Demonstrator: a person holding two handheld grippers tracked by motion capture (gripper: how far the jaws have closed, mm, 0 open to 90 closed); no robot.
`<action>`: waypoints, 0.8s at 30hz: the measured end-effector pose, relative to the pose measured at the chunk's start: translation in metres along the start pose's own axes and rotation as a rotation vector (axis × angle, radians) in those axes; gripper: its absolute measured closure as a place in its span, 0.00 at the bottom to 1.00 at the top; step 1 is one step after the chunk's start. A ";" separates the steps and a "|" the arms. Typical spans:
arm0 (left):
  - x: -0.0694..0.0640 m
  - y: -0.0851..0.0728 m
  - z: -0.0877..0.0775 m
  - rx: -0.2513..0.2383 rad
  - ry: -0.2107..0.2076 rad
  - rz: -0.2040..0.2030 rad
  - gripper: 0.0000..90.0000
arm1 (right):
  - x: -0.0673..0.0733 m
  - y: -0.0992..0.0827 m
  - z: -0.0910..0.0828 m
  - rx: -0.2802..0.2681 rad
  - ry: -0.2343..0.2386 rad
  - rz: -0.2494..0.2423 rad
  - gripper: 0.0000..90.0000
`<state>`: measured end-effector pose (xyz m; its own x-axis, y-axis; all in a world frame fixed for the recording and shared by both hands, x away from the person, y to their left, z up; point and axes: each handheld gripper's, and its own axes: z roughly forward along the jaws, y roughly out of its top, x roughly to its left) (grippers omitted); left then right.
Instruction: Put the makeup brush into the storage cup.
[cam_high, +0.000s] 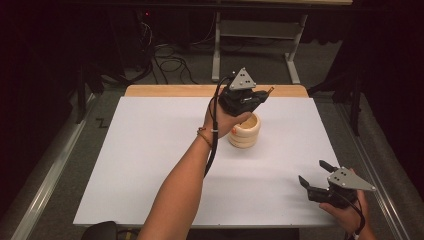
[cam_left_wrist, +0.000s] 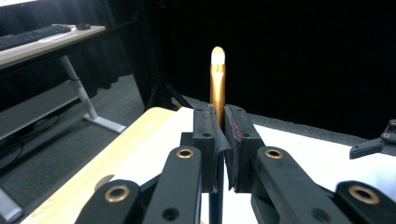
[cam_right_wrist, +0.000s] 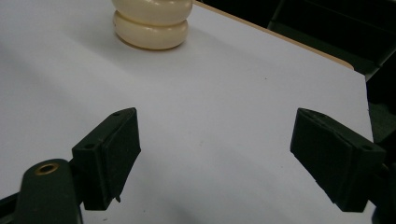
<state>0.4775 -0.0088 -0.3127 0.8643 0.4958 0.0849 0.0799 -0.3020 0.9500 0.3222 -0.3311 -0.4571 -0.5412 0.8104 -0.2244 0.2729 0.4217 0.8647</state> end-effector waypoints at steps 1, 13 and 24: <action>0.000 0.000 0.001 -0.002 -0.002 -0.003 0.94 | 0.000 0.000 0.000 0.001 -0.001 -0.005 0.19; 0.007 -0.012 0.011 -0.015 -0.016 -0.039 0.94 | -0.001 -0.001 0.001 0.000 0.003 0.002 0.19; 0.013 -0.029 0.024 -0.001 -0.027 -0.065 0.94 | 0.001 -0.001 0.001 0.003 0.001 -0.007 0.19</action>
<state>0.4988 -0.0132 -0.3469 0.8703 0.4923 0.0151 0.1358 -0.2694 0.9534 0.3221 -0.3307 -0.4583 -0.5442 0.8070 -0.2294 0.2717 0.4283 0.8618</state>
